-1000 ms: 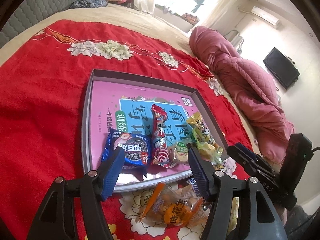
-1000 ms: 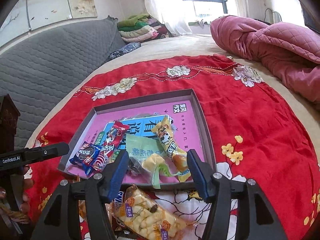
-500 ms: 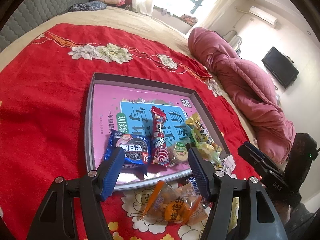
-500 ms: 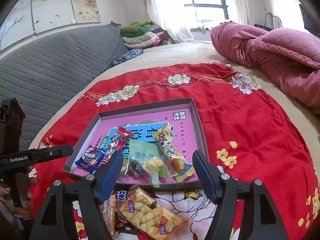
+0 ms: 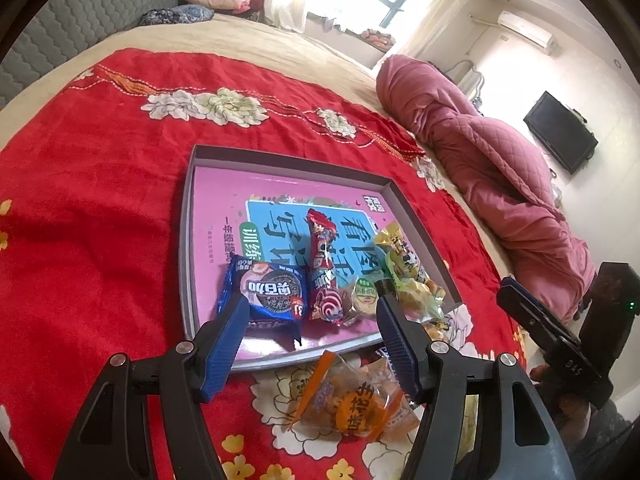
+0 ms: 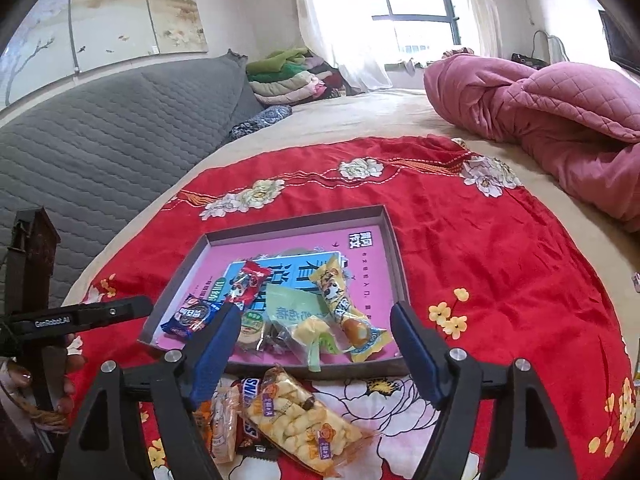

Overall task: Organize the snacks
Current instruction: 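Withdraw both open tools back toward the peanut-puff bag in the pile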

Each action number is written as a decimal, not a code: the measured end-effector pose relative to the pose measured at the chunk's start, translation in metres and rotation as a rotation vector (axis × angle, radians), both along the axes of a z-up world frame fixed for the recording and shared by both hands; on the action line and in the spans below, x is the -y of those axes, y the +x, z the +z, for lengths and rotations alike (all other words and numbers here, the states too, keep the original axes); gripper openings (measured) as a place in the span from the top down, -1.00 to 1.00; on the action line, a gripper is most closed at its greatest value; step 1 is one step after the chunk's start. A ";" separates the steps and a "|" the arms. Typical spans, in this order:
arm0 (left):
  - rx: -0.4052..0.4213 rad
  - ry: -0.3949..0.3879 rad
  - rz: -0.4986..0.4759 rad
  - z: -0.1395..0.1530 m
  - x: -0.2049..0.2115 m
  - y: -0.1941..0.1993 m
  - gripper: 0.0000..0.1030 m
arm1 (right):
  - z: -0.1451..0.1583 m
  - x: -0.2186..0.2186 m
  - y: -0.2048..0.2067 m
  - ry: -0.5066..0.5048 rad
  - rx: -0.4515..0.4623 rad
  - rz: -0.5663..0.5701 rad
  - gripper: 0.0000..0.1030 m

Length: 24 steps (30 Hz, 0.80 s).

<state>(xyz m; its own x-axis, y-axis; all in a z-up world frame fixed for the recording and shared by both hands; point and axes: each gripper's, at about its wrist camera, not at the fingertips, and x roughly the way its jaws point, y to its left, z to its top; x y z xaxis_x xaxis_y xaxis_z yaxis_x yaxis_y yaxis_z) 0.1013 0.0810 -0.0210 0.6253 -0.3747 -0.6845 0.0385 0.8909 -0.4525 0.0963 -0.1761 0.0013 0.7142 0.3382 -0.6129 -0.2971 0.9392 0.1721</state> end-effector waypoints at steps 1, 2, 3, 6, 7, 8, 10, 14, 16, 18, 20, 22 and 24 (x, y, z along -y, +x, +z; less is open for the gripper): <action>-0.003 0.000 -0.001 -0.001 0.000 -0.001 -0.32 | 0.000 -0.001 -0.001 0.000 0.000 0.006 -0.49; -0.006 -0.001 -0.002 -0.002 0.000 -0.002 -0.32 | 0.000 -0.001 -0.002 -0.001 0.000 0.008 -0.50; -0.008 -0.001 -0.001 -0.002 -0.001 -0.003 -0.32 | 0.000 -0.002 -0.003 -0.002 -0.001 0.012 -0.50; -0.017 0.003 0.004 -0.005 -0.001 -0.006 -0.32 | -0.001 -0.002 -0.005 0.000 -0.007 0.021 -0.50; -0.020 0.003 0.004 -0.005 -0.001 -0.006 -0.32 | -0.001 -0.002 -0.006 0.000 -0.008 0.023 -0.50; -0.025 0.003 0.004 -0.006 -0.001 -0.006 -0.32 | -0.002 -0.002 -0.006 0.000 -0.009 0.025 -0.50; -0.032 0.001 0.004 -0.007 0.000 -0.008 -0.32 | -0.003 -0.002 -0.007 0.005 -0.015 0.032 -0.50; -0.048 0.001 0.000 -0.009 0.003 -0.011 -0.32 | -0.005 -0.003 -0.009 0.008 -0.025 0.043 -0.51; -0.063 0.001 -0.001 -0.011 0.005 -0.014 -0.32 | -0.006 -0.002 -0.010 0.005 -0.029 0.045 -0.51; -0.075 -0.009 -0.008 -0.012 0.008 -0.016 -0.32 | -0.007 -0.001 -0.012 0.006 -0.033 0.047 -0.51; -0.087 -0.010 -0.014 -0.013 0.012 -0.018 -0.32 | -0.008 0.000 -0.014 0.006 -0.039 0.047 -0.51; -0.101 -0.027 -0.022 -0.015 0.014 -0.019 -0.32 | -0.008 0.002 -0.015 0.007 -0.042 0.047 -0.51; -0.122 -0.063 -0.029 -0.018 0.016 -0.021 -0.32 | -0.009 0.003 -0.017 0.008 -0.048 0.052 -0.52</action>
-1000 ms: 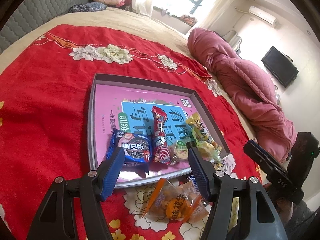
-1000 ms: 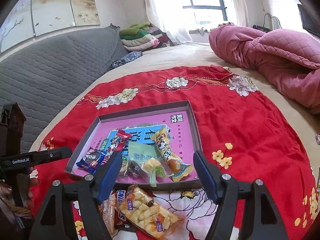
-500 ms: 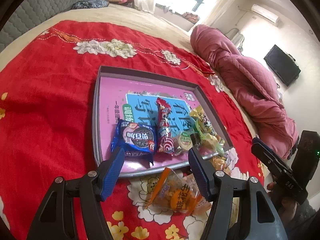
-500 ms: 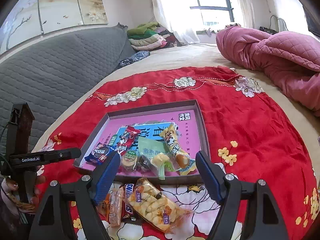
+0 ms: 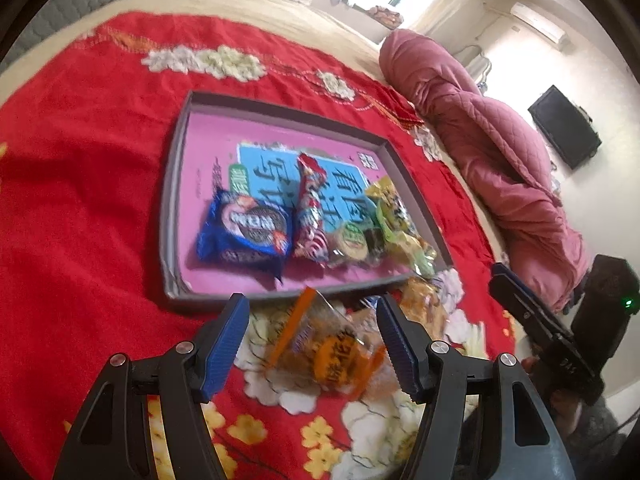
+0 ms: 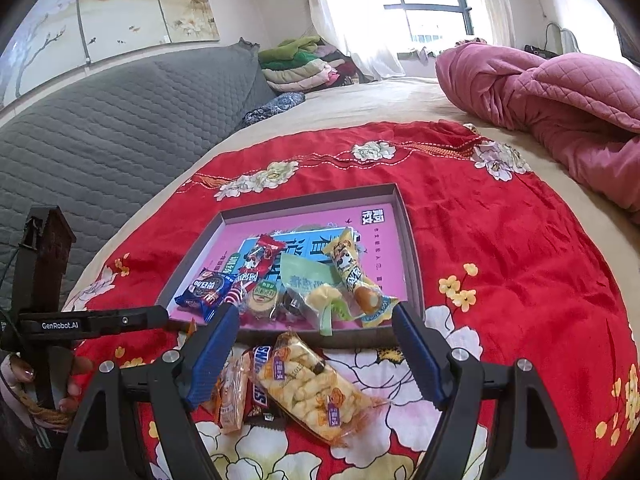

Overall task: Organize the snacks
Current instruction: 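Withdraw both open tools back toward the peanut-puff bag in the pile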

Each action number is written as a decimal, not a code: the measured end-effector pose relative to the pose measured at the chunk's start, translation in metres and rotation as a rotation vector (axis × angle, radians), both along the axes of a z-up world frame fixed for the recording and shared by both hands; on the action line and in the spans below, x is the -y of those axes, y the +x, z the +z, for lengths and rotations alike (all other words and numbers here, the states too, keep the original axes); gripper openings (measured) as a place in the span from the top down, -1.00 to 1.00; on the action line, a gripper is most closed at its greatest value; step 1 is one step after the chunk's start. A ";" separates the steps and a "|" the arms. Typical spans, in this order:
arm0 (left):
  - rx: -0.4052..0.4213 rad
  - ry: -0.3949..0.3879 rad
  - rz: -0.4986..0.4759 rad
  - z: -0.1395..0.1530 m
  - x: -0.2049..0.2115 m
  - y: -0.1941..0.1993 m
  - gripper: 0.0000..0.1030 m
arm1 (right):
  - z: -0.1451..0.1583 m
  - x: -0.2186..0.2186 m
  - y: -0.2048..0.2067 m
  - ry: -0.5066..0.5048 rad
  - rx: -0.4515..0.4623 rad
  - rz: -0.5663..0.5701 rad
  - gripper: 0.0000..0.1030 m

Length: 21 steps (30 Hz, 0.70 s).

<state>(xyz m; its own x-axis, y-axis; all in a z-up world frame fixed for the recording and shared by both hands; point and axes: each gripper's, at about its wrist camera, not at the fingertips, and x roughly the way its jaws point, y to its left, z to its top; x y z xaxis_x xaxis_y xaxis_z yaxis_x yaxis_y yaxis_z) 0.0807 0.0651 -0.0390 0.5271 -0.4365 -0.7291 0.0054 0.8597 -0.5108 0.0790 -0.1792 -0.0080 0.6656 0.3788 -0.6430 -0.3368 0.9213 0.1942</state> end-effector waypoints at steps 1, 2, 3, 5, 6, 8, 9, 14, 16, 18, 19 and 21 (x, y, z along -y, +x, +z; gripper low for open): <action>-0.011 -0.014 -0.003 -0.002 0.001 -0.001 -0.32 | 0.000 0.000 0.000 -0.002 -0.002 0.002 -0.52; -0.018 -0.022 -0.005 -0.003 0.002 -0.002 -0.32 | -0.001 0.000 -0.001 -0.005 -0.002 0.001 -0.52; -0.025 -0.031 -0.009 -0.004 0.004 -0.003 -0.32 | -0.001 0.001 -0.002 -0.007 -0.001 0.002 -0.52; -0.035 -0.037 -0.017 -0.005 0.008 -0.005 -0.32 | -0.001 0.001 -0.003 -0.008 -0.003 0.003 -0.52; -0.039 -0.036 -0.022 -0.005 0.010 -0.006 -0.32 | -0.001 0.001 -0.004 -0.009 -0.004 0.003 -0.52; -0.047 -0.035 -0.031 -0.006 0.015 -0.008 -0.32 | -0.001 0.001 -0.005 -0.016 -0.001 0.003 -0.52; -0.056 -0.042 -0.036 -0.007 0.016 -0.009 -0.32 | -0.001 0.000 -0.006 -0.027 0.006 0.003 -0.52; -0.119 -0.088 -0.040 -0.017 0.019 -0.016 -0.32 | -0.003 -0.001 -0.007 -0.038 0.000 0.012 -0.52; -0.133 -0.107 -0.035 -0.019 0.019 -0.018 -0.32 | -0.004 -0.002 -0.007 -0.039 -0.007 0.014 -0.52; -0.147 -0.142 -0.031 -0.022 0.020 -0.021 -0.32 | -0.006 -0.002 -0.006 -0.038 -0.017 0.021 -0.52; -0.155 -0.165 -0.028 -0.024 0.020 -0.021 -0.32 | -0.007 -0.003 -0.006 -0.040 -0.018 0.023 -0.53; -0.174 -0.190 -0.023 -0.027 0.021 -0.023 -0.32 | -0.008 -0.003 -0.006 -0.039 -0.024 0.030 -0.53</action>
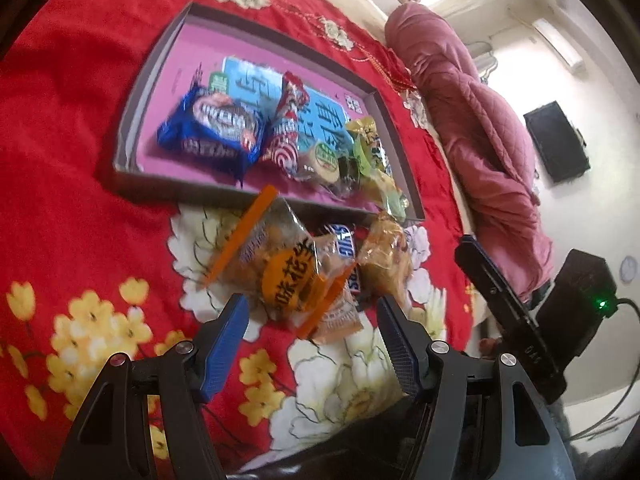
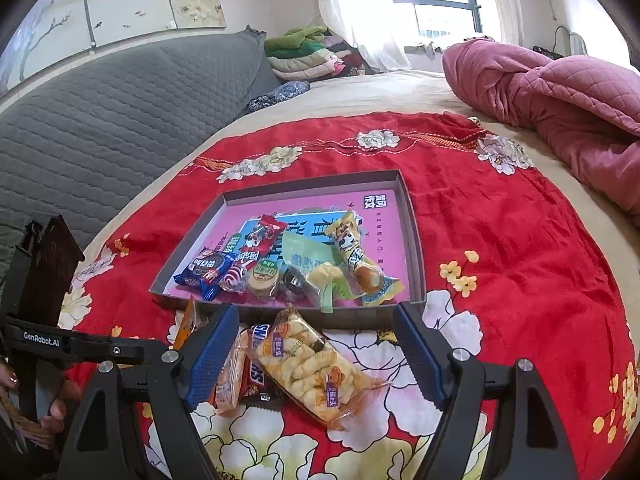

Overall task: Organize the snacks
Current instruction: 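Withdraw both open tools back toward the peanut-puff bag in the pile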

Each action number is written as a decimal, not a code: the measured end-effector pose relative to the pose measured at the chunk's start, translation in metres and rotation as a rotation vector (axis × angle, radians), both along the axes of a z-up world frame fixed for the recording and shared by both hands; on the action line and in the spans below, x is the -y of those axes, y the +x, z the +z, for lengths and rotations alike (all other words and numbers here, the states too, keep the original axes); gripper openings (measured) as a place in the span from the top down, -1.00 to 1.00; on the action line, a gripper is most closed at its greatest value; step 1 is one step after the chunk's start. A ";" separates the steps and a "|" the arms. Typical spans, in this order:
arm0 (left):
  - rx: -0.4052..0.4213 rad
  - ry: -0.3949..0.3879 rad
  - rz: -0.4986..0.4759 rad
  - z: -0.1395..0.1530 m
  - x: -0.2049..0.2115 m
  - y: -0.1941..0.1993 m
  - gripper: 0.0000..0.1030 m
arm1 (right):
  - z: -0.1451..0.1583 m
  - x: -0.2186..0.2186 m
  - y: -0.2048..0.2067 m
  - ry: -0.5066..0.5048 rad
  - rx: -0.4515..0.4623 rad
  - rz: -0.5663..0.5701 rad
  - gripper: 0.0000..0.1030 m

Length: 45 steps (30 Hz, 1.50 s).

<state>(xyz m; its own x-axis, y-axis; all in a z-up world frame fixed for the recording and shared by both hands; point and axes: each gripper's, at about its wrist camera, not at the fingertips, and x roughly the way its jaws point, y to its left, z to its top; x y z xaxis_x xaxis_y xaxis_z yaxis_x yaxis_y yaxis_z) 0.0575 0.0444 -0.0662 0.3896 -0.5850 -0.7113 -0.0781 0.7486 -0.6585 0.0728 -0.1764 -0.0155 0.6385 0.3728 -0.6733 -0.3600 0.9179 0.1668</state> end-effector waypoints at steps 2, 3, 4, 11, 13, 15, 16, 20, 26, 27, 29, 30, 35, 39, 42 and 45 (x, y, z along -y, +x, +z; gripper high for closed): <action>-0.014 -0.008 0.005 -0.003 0.001 -0.002 -0.32 | -0.001 0.001 0.000 -0.003 -0.003 0.005 -0.53; -0.020 -0.015 0.008 -0.004 0.001 -0.003 -0.32 | -0.002 0.001 0.000 -0.004 -0.006 0.009 -0.53; -0.024 -0.021 0.012 -0.004 0.000 -0.004 -0.32 | -0.002 0.001 -0.001 -0.005 -0.007 0.011 -0.56; -0.077 -0.137 0.066 -0.015 -0.005 -0.007 -0.32 | -0.008 0.001 -0.001 -0.037 -0.022 0.039 -0.67; -0.101 -0.195 0.083 -0.021 -0.005 -0.006 -0.33 | -0.012 0.000 0.000 -0.058 -0.030 0.049 -0.67; -0.115 -0.212 0.090 -0.023 -0.004 -0.006 -0.35 | -0.016 -0.002 0.000 -0.076 -0.034 0.060 -0.67; -0.114 -0.206 0.091 -0.023 -0.003 -0.006 -0.42 | -0.017 -0.003 0.000 -0.087 -0.035 0.066 -0.67; -0.111 -0.202 0.102 -0.021 -0.002 -0.004 -0.44 | -0.024 -0.008 -0.002 -0.117 -0.042 0.087 -0.67; -0.135 -0.246 0.143 -0.024 -0.005 0.002 -0.44 | -0.028 -0.015 -0.005 -0.153 -0.031 0.116 -0.67; -0.136 -0.247 0.148 -0.024 -0.005 0.003 -0.44 | -0.029 -0.016 -0.005 -0.160 -0.030 0.119 -0.67; -0.140 -0.247 0.159 -0.025 -0.007 0.005 -0.45 | -0.030 -0.016 -0.005 -0.168 -0.028 0.123 -0.67; -0.143 -0.248 0.166 -0.026 -0.007 0.006 -0.45 | -0.031 -0.017 -0.005 -0.172 -0.028 0.126 -0.67; -0.163 -0.247 0.195 -0.029 -0.006 0.013 -0.47 | -0.036 -0.019 -0.003 -0.191 -0.038 0.141 -0.67; -0.185 -0.248 0.211 -0.033 -0.005 0.019 -0.50 | -0.043 -0.021 0.000 -0.228 -0.042 0.157 -0.67; -0.194 -0.241 0.219 -0.035 -0.004 0.022 -0.50 | -0.048 -0.023 0.004 -0.247 -0.048 0.170 -0.67; -0.198 -0.234 0.225 -0.037 -0.004 0.026 -0.50 | -0.055 -0.025 0.008 -0.271 -0.051 0.175 -0.67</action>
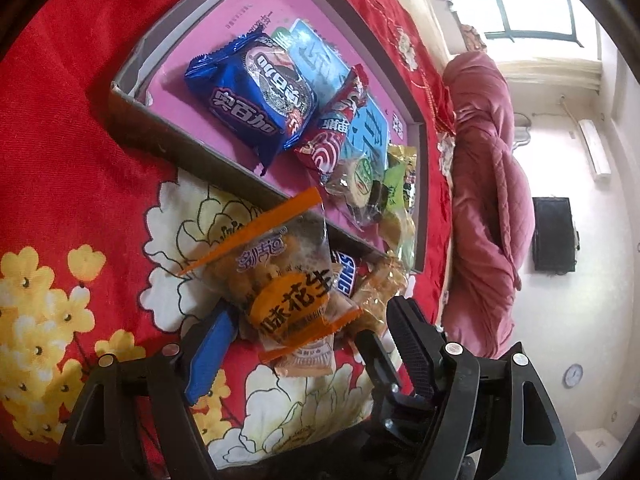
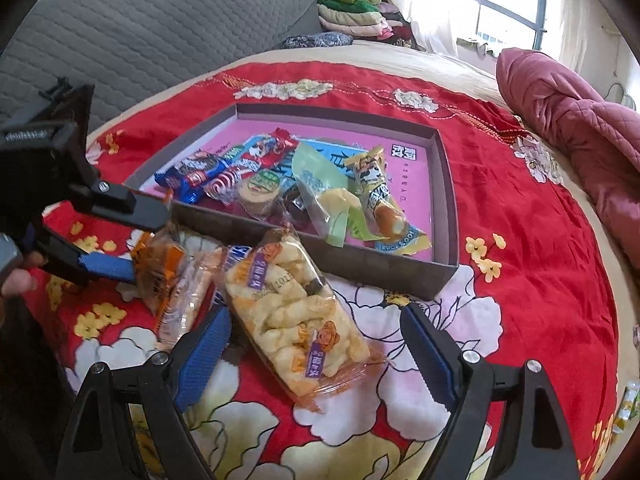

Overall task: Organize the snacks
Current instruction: 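Withdraw both open tools back toward the peanut-puff bag in the pile, then grasp the clear peanut-puff bag with the right tool while the left tool grasps the orange-labelled peanut bag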

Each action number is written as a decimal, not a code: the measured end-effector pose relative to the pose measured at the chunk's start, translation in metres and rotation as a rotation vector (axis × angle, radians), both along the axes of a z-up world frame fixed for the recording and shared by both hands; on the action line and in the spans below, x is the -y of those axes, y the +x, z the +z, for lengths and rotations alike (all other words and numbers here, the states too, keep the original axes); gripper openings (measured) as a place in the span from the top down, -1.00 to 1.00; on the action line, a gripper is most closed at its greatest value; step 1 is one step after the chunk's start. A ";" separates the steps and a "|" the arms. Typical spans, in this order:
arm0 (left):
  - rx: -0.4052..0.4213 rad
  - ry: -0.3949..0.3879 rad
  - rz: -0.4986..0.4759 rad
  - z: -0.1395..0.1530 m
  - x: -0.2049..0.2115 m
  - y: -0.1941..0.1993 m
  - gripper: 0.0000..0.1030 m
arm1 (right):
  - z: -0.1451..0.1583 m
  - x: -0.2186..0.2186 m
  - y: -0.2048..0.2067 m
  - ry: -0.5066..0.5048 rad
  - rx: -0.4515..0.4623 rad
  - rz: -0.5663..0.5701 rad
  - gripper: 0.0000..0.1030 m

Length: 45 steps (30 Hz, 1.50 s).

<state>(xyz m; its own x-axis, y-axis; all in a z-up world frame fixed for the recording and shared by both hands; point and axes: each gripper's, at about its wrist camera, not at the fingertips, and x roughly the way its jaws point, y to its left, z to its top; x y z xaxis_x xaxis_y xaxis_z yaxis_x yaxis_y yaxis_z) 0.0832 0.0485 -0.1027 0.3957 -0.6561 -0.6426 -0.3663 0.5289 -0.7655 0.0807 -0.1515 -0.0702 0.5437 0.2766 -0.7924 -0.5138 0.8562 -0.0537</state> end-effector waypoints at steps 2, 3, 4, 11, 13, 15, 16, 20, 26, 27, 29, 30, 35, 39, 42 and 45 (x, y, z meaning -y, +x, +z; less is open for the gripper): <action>-0.003 0.008 0.002 0.000 0.000 0.002 -0.50 | -0.003 -0.001 0.003 -0.004 -0.002 -0.002 -0.67; -0.005 0.012 0.002 -0.001 0.001 0.004 -0.50 | -0.004 -0.001 0.004 -0.002 -0.007 -0.001 -0.67; -0.009 0.021 0.001 -0.001 0.002 0.006 -0.50 | -0.005 -0.002 0.005 0.000 -0.009 0.003 -0.67; -0.027 0.054 0.009 -0.003 0.006 0.012 -0.50 | -0.011 -0.009 0.006 -0.010 0.001 0.036 -0.59; -0.030 0.066 0.015 -0.003 0.007 0.013 -0.50 | -0.012 -0.009 0.007 0.010 -0.013 0.041 -0.47; -0.030 0.076 0.018 -0.002 0.010 0.013 -0.50 | -0.014 -0.008 0.007 0.029 -0.026 0.052 -0.34; -0.029 0.082 0.015 -0.003 0.011 0.014 -0.50 | -0.014 -0.009 0.007 0.035 -0.028 0.060 -0.27; -0.026 0.088 0.011 -0.004 0.012 0.013 -0.48 | -0.013 -0.012 0.003 0.030 -0.018 0.075 -0.19; -0.028 0.103 0.004 -0.007 0.011 0.012 -0.31 | -0.011 -0.012 -0.001 0.027 -0.010 0.075 -0.12; -0.027 0.106 0.000 -0.008 0.010 0.012 -0.30 | -0.010 -0.012 -0.002 0.027 -0.010 0.072 -0.11; -0.023 0.099 -0.004 -0.009 0.008 0.011 -0.29 | -0.009 -0.011 -0.004 0.026 -0.010 0.065 -0.11; -0.022 0.097 -0.008 -0.009 0.007 0.011 -0.27 | -0.009 -0.011 -0.005 0.025 -0.010 0.063 -0.11; 0.000 0.112 -0.038 -0.007 0.005 0.008 -0.15 | -0.008 -0.012 -0.009 0.022 -0.019 0.049 -0.10; 0.028 0.158 -0.068 0.001 0.009 0.004 -0.13 | -0.005 -0.011 -0.011 0.044 -0.035 0.041 -0.09; 0.053 0.191 -0.098 0.007 0.013 0.002 -0.11 | -0.003 -0.012 -0.014 0.057 -0.037 0.037 -0.08; 0.080 0.231 -0.124 0.015 0.016 -0.001 -0.10 | 0.003 -0.013 -0.017 0.072 -0.028 0.037 -0.01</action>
<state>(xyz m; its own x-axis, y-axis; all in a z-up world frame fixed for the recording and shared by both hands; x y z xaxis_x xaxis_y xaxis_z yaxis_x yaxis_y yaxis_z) 0.0821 0.0325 -0.0880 0.3771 -0.5420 -0.7510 -0.2317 0.7299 -0.6431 0.0641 -0.1384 -0.0676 0.5100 0.3530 -0.7844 -0.5452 0.8380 0.0227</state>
